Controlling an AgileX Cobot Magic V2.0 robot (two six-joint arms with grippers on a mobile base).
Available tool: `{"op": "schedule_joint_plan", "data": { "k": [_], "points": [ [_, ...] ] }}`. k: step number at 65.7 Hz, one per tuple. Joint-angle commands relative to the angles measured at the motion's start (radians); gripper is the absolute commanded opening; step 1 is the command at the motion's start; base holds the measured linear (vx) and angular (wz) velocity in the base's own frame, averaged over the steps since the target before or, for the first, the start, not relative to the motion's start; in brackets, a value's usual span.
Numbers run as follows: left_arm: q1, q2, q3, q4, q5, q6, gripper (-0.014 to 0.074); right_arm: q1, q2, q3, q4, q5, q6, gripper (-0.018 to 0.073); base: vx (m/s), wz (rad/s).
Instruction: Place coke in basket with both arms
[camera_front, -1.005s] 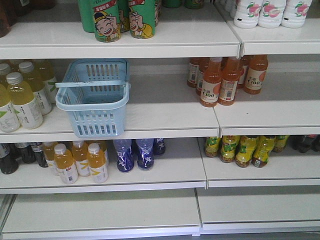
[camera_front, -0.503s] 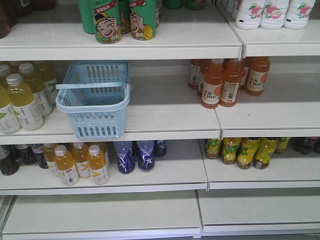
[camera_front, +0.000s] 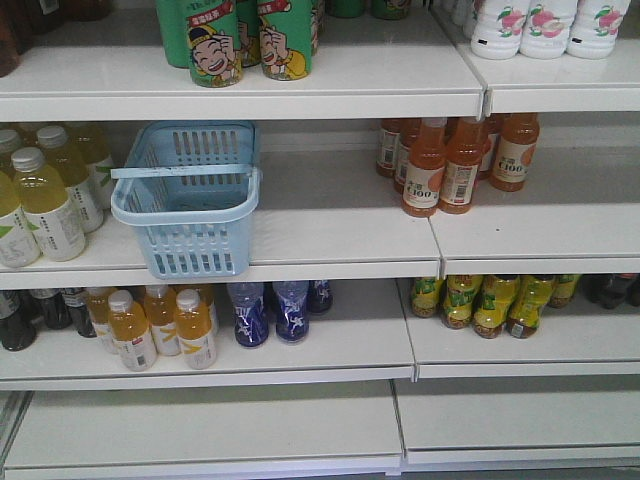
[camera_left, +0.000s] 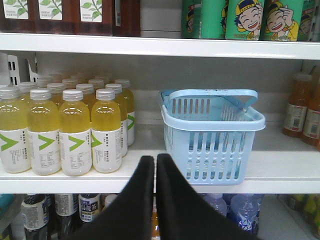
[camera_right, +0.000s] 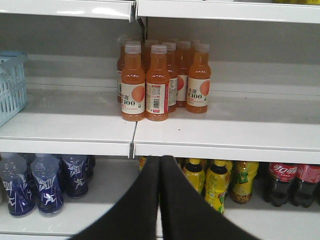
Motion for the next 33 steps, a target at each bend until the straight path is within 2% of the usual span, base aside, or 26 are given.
{"op": "schedule_joint_plan", "data": {
  "k": [1,17,22,25,28,33],
  "points": [
    [-0.006,-0.013,-0.033,-0.009,-0.068,-0.011,-0.0006,0.001,-0.013,0.008,-0.003,-0.075,-0.002,-0.001,0.0,0.0],
    [-0.006,-0.013,-0.033,-0.009,-0.068,-0.011,-0.0006,0.001,-0.013,0.008,-0.003,-0.078,-0.002,-0.001,0.0,0.0],
    [-0.006,-0.013,-0.033,-0.011,-0.085,-0.039,-0.0006,0.001,-0.013,0.008,-0.003,-0.078,-0.002,-0.001,0.0,0.0],
    [-0.006,-0.013,-0.033,-0.015,-0.099,-0.074,-0.0006,0.001,-0.013,0.008,-0.003,-0.078,-0.002,-0.001,0.0,0.0],
    [-0.006,-0.013,-0.033,-0.05,-0.104,-0.143,-0.0006,0.001,-0.013,0.008,-0.003,-0.078,-0.002,-0.001,0.0,0.0],
    [-0.006,-0.013,-0.033,-0.157,-0.108,-0.301,-0.0006,0.001,-0.013,0.008,-0.003,-0.078,-0.002,-0.001,0.0,0.0]
  ]
}}
